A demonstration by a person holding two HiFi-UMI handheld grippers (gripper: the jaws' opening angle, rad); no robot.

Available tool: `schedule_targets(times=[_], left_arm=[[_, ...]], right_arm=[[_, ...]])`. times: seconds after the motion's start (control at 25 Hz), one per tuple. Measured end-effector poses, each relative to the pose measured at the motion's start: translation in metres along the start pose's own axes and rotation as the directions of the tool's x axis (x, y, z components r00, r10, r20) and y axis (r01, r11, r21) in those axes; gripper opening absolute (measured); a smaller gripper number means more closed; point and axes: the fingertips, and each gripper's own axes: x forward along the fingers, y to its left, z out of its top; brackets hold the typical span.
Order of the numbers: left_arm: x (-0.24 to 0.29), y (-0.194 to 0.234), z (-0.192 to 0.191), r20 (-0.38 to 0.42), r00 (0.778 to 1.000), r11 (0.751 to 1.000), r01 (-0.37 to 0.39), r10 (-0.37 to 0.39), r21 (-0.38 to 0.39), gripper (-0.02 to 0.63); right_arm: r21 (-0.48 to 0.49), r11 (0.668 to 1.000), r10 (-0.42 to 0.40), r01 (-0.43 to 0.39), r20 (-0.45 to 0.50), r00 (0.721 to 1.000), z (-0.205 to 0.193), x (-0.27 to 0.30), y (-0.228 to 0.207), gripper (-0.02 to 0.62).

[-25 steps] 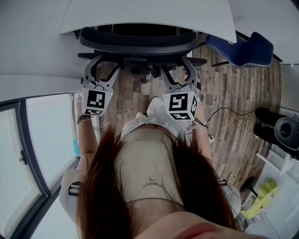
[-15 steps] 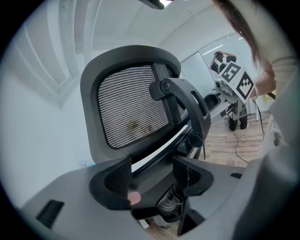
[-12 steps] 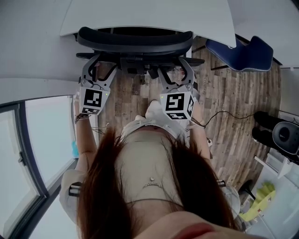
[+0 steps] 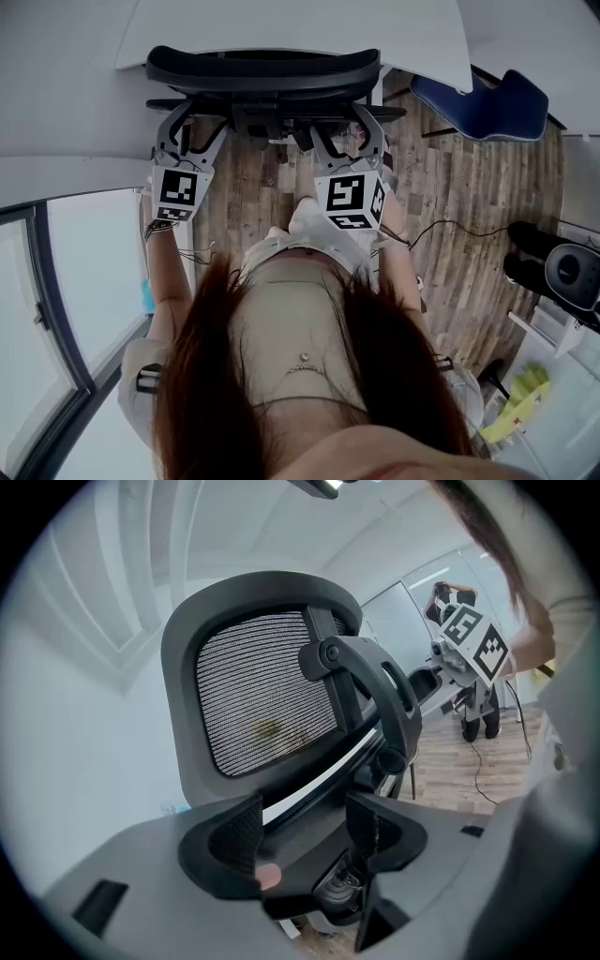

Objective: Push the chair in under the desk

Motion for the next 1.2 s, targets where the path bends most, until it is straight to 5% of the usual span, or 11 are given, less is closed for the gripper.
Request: schedule_targets(times=[1.2], left_arm=[[0.035, 0.032, 0.003, 0.021, 1.0, 1.0, -0.019, 0.019, 0.003, 0.272]], right_arm=[[-0.007, 1.0, 0.007, -0.007, 0.022, 1.0, 0.012, 0.043, -0.021, 0.281]])
